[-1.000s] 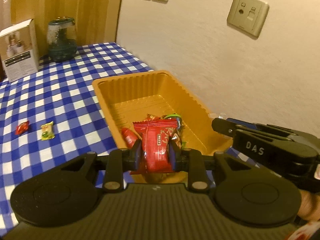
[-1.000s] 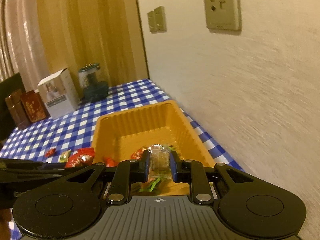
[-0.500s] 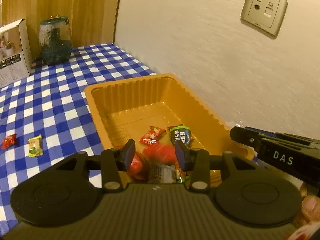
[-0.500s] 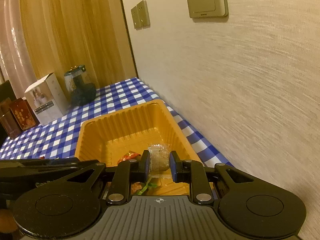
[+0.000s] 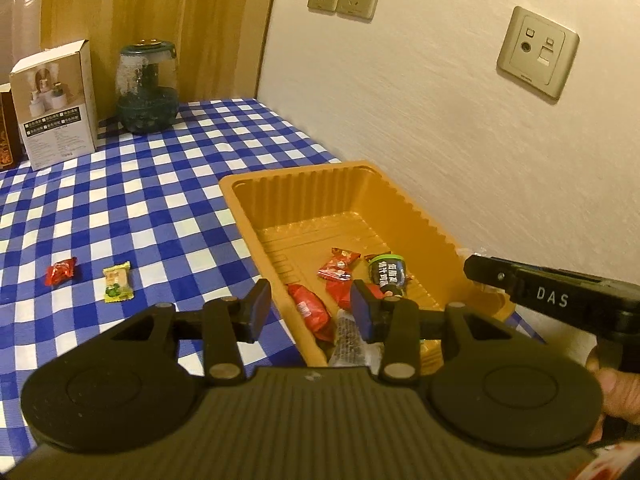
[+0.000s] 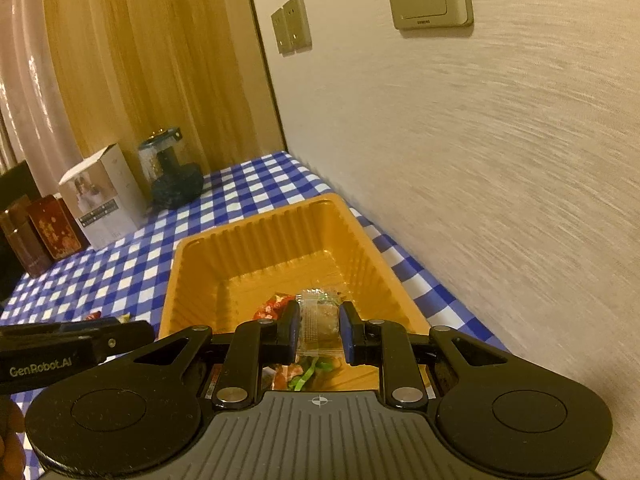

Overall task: Organize snacks
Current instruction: 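Open left tool to drop red packet while right tool lowers and releases cube candy, then lift both open tools from the tray toward the small red candy and yellow packet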

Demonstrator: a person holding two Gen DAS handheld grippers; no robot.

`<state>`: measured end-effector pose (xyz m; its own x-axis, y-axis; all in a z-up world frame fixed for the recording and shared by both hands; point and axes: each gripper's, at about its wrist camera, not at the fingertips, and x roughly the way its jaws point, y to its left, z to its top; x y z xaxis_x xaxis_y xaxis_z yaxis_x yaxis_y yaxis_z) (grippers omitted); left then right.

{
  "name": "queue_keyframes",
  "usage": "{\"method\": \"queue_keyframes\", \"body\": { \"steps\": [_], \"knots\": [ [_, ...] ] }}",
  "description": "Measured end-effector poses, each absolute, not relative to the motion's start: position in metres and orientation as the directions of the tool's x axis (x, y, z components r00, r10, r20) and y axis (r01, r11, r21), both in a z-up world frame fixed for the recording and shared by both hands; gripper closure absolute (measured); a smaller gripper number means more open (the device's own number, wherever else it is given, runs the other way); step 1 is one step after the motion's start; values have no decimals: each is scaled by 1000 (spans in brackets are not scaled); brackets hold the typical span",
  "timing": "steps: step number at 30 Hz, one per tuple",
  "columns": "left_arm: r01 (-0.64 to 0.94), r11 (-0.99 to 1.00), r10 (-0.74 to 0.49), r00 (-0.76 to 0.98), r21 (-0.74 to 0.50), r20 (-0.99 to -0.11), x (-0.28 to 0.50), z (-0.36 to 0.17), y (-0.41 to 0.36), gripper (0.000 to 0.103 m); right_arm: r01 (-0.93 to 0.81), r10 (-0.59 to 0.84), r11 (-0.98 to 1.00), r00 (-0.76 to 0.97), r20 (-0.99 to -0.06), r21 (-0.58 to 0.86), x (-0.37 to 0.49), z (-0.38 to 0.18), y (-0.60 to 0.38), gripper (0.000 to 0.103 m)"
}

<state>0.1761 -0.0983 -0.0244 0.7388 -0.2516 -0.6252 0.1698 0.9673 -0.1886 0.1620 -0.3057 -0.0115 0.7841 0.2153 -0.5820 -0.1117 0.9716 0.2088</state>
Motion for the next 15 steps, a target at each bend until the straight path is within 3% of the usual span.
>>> {"method": "queue_keyframes", "body": {
  "steps": [3, 4, 5, 6, 15],
  "knots": [
    [164, 968, -247, 743, -188, -622, 175, -23, -95, 64, -108, 241, 961, 783, -574, 256, 164, -14, -310, 80],
    [163, 968, -247, 743, -190, -622, 175, -23, -94, 64, -100, 239, 959, 784, -573, 264, 165, -14, -312, 73],
    [161, 968, -247, 743, -192, -621, 174, -23, -93, 64, -95, 236, 959, 787, -570, 266, 165, -13, -313, 59],
    [160, 968, -248, 743, -194, -621, 174, -23, -93, 64, -91, 236, 958, 791, -564, 274, 164, -13, -315, 55],
    [149, 969, -243, 735, -198, -633, 169, -28, -86, 64, -75, 228, 956, 796, -561, 282, 162, -11, -317, 54]
  ]
}}
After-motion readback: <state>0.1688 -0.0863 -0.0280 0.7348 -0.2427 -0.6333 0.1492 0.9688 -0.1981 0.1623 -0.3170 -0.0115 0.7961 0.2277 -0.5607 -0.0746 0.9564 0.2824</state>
